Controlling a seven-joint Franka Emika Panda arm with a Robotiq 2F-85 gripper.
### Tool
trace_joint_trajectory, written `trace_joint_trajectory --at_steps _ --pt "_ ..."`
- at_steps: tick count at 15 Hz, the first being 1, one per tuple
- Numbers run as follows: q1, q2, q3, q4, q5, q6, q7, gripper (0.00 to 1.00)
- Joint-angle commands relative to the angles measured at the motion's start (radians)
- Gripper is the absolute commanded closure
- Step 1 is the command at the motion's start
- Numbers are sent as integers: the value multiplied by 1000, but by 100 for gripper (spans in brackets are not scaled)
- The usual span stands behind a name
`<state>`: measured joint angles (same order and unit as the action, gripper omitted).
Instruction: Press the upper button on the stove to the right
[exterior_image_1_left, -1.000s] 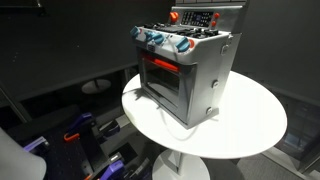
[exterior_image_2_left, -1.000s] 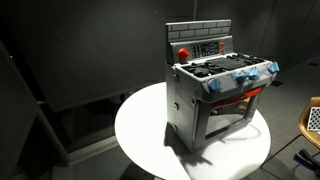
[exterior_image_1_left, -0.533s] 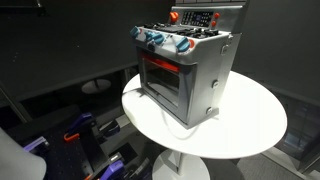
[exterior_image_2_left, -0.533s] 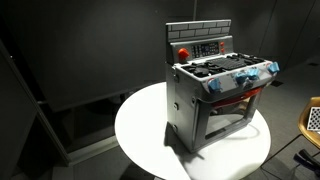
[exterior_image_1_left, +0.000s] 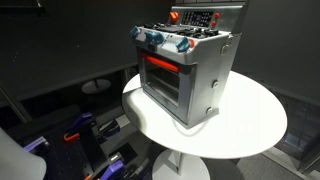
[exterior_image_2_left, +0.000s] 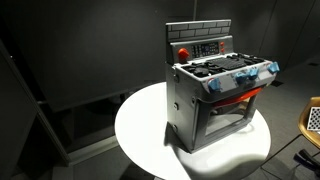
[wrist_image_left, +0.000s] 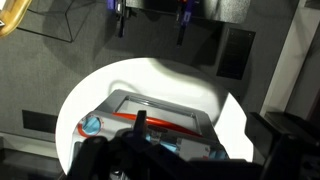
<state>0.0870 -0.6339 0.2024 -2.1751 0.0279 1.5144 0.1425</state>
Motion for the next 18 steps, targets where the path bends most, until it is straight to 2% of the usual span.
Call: trace_joint_trajectory --at_steps 1,12,18 --pt "-27 63 -11 66 -20 55 47 0" --pt "-115 249 -40 136 -96 347 199 0" --pt "-144 375 -76 197 -124 428 264 0"
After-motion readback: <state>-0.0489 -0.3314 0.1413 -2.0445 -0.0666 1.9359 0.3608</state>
